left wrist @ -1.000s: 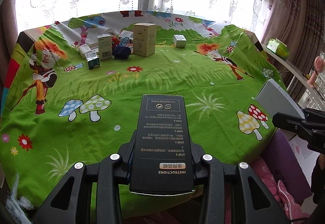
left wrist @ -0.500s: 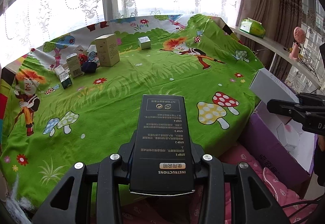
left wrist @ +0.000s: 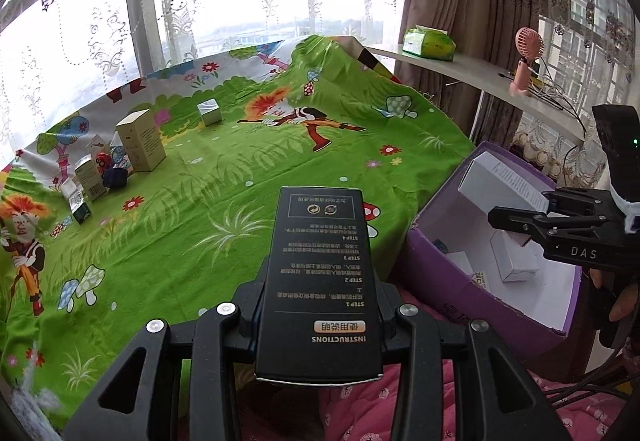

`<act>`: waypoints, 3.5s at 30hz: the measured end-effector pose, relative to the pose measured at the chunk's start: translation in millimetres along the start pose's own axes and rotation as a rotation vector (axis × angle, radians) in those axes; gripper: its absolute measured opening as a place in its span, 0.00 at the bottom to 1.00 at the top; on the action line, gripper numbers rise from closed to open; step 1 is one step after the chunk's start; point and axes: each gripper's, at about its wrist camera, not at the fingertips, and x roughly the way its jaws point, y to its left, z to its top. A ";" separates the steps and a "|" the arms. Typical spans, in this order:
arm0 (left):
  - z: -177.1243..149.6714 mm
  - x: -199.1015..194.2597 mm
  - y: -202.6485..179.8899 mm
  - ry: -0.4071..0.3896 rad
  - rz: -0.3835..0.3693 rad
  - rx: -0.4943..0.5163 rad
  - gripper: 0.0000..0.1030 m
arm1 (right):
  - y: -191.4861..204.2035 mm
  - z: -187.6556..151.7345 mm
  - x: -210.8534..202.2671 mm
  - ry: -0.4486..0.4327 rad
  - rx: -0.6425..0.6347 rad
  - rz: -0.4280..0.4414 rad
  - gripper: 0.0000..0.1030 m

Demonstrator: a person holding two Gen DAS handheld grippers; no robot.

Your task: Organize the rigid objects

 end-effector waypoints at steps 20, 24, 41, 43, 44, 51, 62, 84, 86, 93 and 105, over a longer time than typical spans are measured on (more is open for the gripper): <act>41.5 55.2 -169.4 0.105 -0.252 0.373 0.40 | -106.9 -20.7 -41.9 -0.029 0.122 -0.299 0.44; 52.1 62.3 -184.9 0.085 -0.305 0.349 0.40 | -125.6 -21.7 -48.3 -0.031 0.155 -0.356 0.44; 20.5 65.0 58.0 0.008 0.078 -0.106 0.80 | -4.2 41.2 4.7 0.005 -0.135 -0.227 0.78; 6.8 60.4 108.7 0.007 0.186 -0.156 0.80 | 32.5 49.8 26.0 0.029 -0.217 -0.161 0.78; 1.2 58.5 132.5 0.005 0.238 -0.177 0.80 | 50.9 55.8 36.0 0.036 -0.255 -0.125 0.78; -33.0 47.7 282.9 0.018 0.490 -0.396 0.80 | 160.4 126.5 107.6 -0.034 -0.409 0.070 0.78; -79.1 47.3 367.7 0.012 0.359 -0.741 0.82 | 251.9 237.0 262.2 0.038 -0.465 0.139 0.80; -80.7 44.7 366.7 0.003 0.333 -0.747 0.84 | 278.4 281.6 300.8 0.182 -0.666 0.151 0.38; -79.5 46.3 367.1 0.003 0.331 -0.747 0.85 | 249.3 257.1 281.6 0.197 -0.672 0.180 0.41; -77.2 48.8 366.6 0.012 0.334 -0.737 0.86 | 200.1 227.9 270.8 0.113 -0.595 0.228 0.84; -69.3 59.2 358.4 0.085 0.396 -0.675 0.89 | 220.6 204.8 292.6 0.097 -0.627 0.266 0.53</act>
